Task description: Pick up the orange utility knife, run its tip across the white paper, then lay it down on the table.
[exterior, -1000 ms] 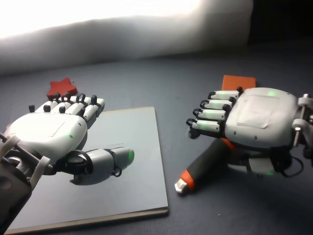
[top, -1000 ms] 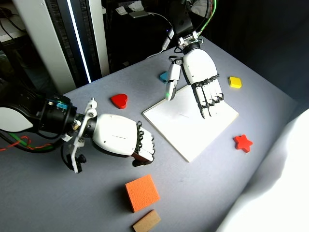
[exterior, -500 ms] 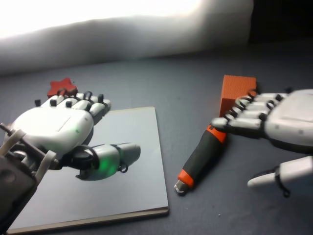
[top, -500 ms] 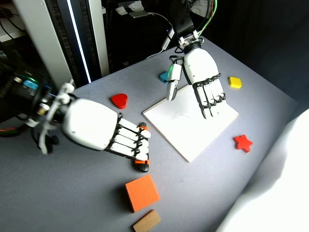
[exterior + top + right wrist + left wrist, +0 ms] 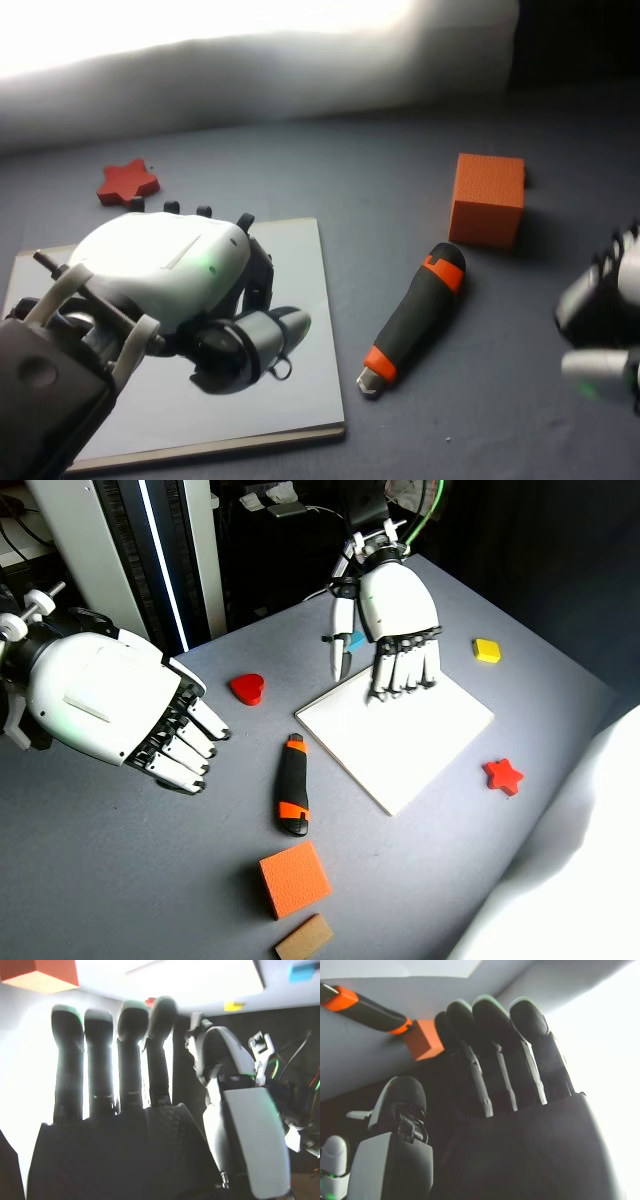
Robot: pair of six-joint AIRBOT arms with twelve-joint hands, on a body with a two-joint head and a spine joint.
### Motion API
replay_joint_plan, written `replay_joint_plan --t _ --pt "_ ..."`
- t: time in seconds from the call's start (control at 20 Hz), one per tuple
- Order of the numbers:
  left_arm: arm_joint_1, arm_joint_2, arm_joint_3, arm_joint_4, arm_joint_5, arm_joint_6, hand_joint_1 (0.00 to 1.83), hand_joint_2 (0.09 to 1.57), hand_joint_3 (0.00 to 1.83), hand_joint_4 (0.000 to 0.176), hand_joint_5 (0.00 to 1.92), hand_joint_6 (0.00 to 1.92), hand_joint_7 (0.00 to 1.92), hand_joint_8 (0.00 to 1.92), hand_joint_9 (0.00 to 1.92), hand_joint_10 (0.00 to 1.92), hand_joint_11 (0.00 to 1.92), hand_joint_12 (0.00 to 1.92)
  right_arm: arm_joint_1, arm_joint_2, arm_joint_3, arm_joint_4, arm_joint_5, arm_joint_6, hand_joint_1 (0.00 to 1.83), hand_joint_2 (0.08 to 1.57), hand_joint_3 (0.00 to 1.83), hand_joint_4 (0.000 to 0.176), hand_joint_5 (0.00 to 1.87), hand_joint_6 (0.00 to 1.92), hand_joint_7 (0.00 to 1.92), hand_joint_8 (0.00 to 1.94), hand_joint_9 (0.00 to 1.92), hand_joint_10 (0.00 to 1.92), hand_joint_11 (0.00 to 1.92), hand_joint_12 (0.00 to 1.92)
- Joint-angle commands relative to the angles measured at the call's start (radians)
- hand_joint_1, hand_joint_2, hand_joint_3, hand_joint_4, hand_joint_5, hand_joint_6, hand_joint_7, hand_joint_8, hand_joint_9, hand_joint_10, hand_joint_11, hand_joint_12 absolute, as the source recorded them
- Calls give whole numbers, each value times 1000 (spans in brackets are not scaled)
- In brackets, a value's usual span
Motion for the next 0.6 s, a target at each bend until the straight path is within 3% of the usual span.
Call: replay_joint_plan --t 0.0,0.1,0.25,0.35,0.45,0.55 --pt "-12 8 -8 65 -59 4 397 1391 5 0 795 1474 910 1586 818 1802 599 1921 12 10 0 5 108 24 82 1511 46 0 966 1599 1173 1610 1097 1921 897 1921" --pt "-12 8 -18 73 -55 4 425 1395 2 0 782 1531 923 1581 854 1795 655 1921 25 14 0 25 107 57 86 1522 38 0 971 1595 1175 1639 1105 1921 913 1921" --pt "-13 9 -24 78 -47 3 425 1397 0 0 790 1349 938 1494 864 1736 650 1921 25 20 0 42 117 75 47 1530 26 0 927 1719 1141 1710 1098 1921 915 1921" --pt "-17 13 -24 78 -35 3 410 1410 2 0 809 1232 927 1510 839 1779 665 1921 2 20 -1 42 178 74 161 1506 6 0 868 1629 1115 1682 1078 1921 890 1921" --pt "-20 13 -25 78 -34 3 399 1416 3 0 803 1316 914 1551 842 1815 683 1921 -38 16 -2 40 274 42 208 1496 1 0 848 1650 1090 1688 1062 1921 875 1921" --pt "-21 13 -25 78 -34 3 378 1419 2 0 782 1334 910 1488 842 1753 657 1921 -46 19 -2 -3 276 39 155 1500 2 0 861 1681 1081 1692 1057 1921 884 1921"
